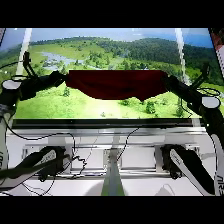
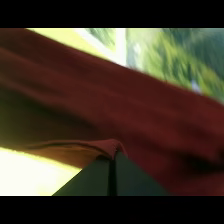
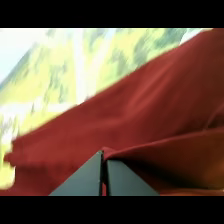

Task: Fold the clothes and pants, and hang the long-sleeved shirts on hangers.

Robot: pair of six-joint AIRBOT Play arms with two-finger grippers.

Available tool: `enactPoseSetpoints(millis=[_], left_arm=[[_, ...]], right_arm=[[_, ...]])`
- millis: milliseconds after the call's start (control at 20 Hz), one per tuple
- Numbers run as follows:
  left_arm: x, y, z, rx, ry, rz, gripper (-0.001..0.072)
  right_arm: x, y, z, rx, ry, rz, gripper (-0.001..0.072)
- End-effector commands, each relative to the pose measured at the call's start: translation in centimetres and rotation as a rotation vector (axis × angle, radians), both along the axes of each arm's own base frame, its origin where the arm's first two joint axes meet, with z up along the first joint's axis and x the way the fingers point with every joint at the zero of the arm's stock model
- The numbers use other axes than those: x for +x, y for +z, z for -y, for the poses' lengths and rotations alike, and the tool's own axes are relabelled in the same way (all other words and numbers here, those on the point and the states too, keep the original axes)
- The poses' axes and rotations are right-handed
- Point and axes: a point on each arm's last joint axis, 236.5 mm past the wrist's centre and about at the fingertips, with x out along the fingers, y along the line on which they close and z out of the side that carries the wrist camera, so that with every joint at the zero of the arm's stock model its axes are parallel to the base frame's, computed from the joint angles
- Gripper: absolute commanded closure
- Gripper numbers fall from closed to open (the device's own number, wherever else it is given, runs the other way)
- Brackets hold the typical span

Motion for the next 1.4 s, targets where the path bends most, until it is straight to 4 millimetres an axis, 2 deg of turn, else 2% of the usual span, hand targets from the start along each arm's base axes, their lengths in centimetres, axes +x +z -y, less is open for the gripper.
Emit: enactPoseSetpoints(millis=[0, 50, 200, 400, 650, 900, 950, 1000, 1050, 1100, 1250, 1350], left_arm=[[3.9, -1.8, -2.5, -0.018, 0.208, 0.015, 0.0687], [4.5, -2.3, -3.0, -0.043, 0.253, 0.005, 0.0687], [5.1, -4.6, -2.3, -0.063, 0.26, -0.046, 0.0687], [6.9, -6.4, -1.8, -0.075, 0.259, -0.082, 0.0687], [9.5, -5.3, -1.9, -0.074, 0.257, -0.044, 0.0687], [9.9, -5.4, -2.5, -0.062, 0.277, -0.037, 0.0687], [9.8, -5.6, -2.3, -0.062, 0.274, -0.041, 0.065], [9.7, -5.7, -2.2, -0.065, 0.267, -0.046, 0.0485], [9.7, -5.7, -2.1, -0.067, 0.264, -0.047, 0.0188], [9.7, -5.7, -2.0, -0.069, 0.261, -0.048, -0.0004], [8.5, -5.8, -1.0, -0.085, 0.186, -0.077, 0.0005], [7.0, -6.7, -0.8, -0.042, 0.098, -0.109, 0.0004]], right_arm=[[4.1, -0.9, 1.2, 0.002, -0.087, -0.012, 0.07], [5.3, -1.0, 1.3, 0.002, -0.087, -0.019, 0.07], [8.7, -1.9, 1.6, 0.003, -0.087, -0.045, 0.0699], [11.9, -3.6, 1.9, 0.005, -0.088, -0.075, 0.0699], [14.1, -2.7, 2.8, -0.008, -0.121, -0.038, 0.0698], [14.8, -2.4, 4.1, -0.034, -0.17, -0.012, 0.0698], [14.7, -2.4, 4.1, -0.039, -0.166, -0.013, 0.0681], [14.7, -2.5, 3.9, -0.041, -0.158, -0.016, 0.0548], [14.5, -2.6, 3.6, -0.044, -0.139, -0.022, 0.0329], [14.2, -2.9, 3.2, -0.052, -0.115, -0.031, 0.0228], [13.2, -3.8, 2.0, -0.088, -0.026, -0.065, 0.0226], [12.6, -4.3, 1.4, -0.107, 0.017, -0.083, 0.0226]])
